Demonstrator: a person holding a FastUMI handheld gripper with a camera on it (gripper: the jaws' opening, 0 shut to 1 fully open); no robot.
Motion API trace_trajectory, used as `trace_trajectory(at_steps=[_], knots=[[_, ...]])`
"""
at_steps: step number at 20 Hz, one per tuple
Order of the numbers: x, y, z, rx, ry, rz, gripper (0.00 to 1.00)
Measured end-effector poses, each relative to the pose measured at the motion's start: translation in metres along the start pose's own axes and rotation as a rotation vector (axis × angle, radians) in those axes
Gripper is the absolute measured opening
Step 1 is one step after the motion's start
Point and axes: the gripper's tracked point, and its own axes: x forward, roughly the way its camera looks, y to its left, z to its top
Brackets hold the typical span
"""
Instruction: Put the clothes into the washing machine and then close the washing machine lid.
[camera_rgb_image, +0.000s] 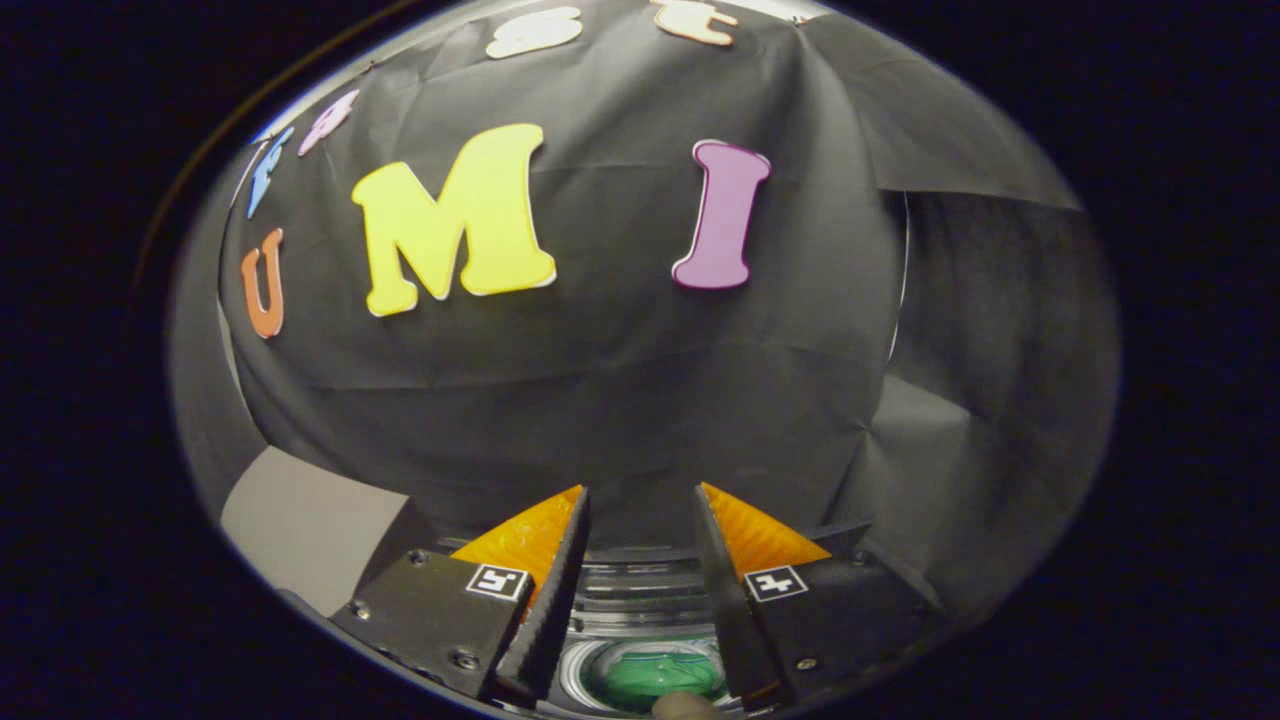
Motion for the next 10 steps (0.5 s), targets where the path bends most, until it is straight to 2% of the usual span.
trace_trajectory(at_steps=[5,10], knots=[[0.046,-0.007,-0.030,-0.020,0.064,-0.021,0.65],[0.053,-0.013,-0.046,-0.013,0.052,-0.031,0.65]])
